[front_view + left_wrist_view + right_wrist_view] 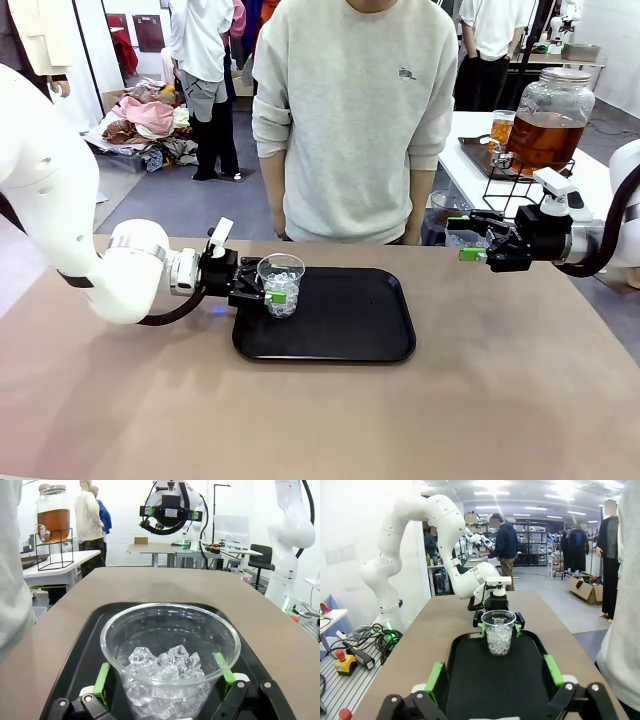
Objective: Pour the drink into the iced cup.
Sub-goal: Pick up the iced cup indicated by the human and present it to them.
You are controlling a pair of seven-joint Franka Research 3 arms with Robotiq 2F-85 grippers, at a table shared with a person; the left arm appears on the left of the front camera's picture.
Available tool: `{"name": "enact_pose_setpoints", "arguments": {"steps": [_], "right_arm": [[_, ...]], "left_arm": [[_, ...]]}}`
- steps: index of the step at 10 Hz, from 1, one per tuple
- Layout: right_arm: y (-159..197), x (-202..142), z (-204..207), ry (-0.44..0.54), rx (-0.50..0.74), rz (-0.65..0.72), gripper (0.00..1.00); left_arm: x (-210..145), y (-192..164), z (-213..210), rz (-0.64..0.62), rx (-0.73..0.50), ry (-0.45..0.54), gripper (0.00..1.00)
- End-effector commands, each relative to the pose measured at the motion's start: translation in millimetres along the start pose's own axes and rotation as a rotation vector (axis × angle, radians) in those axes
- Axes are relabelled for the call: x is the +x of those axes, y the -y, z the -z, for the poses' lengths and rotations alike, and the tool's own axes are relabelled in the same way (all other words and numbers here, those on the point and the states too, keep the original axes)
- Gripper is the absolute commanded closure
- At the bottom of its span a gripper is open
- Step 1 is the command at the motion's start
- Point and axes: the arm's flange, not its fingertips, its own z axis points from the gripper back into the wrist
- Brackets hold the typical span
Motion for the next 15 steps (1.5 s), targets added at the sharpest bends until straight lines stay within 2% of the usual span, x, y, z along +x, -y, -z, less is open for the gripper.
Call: {"name": "enact_pose_setpoints", "arguments": {"steps": [1, 3, 4, 5, 6, 11, 15], "right_arm": [[1, 3, 1, -0.001, 0.002, 0.001, 0.00], [1, 3, 1, -0.001, 0.002, 0.001, 0.00], [1, 3, 1, -0.001, 0.002, 0.001, 0.00], [1, 3, 1, -0.001, 0.002, 0.001, 0.00], [1, 3, 1, -0.001, 0.002, 0.001, 0.00], [1, 3, 1, -0.001, 0.002, 0.001, 0.00], [1, 3, 1, -0.001, 0.002, 0.001, 0.00]], "left_arm": [[1, -1, 6, -0.003, 0.028, 0.005, 0.00], [1, 0, 9, -0.003, 0.023, 0.001, 0.00], [1, 0, 10, -0.006, 0.014, 0.003, 0.05], [2, 1, 10, -0.007, 0.008, 0.001, 0.24], [2, 2, 11, 0.004, 0.012, 0.005, 0.36], [10, 6, 12, 0.014, 0.020, 0.022, 0.36], [86, -18, 24, 0.017, 0.039, 0.084, 0.36]]}}
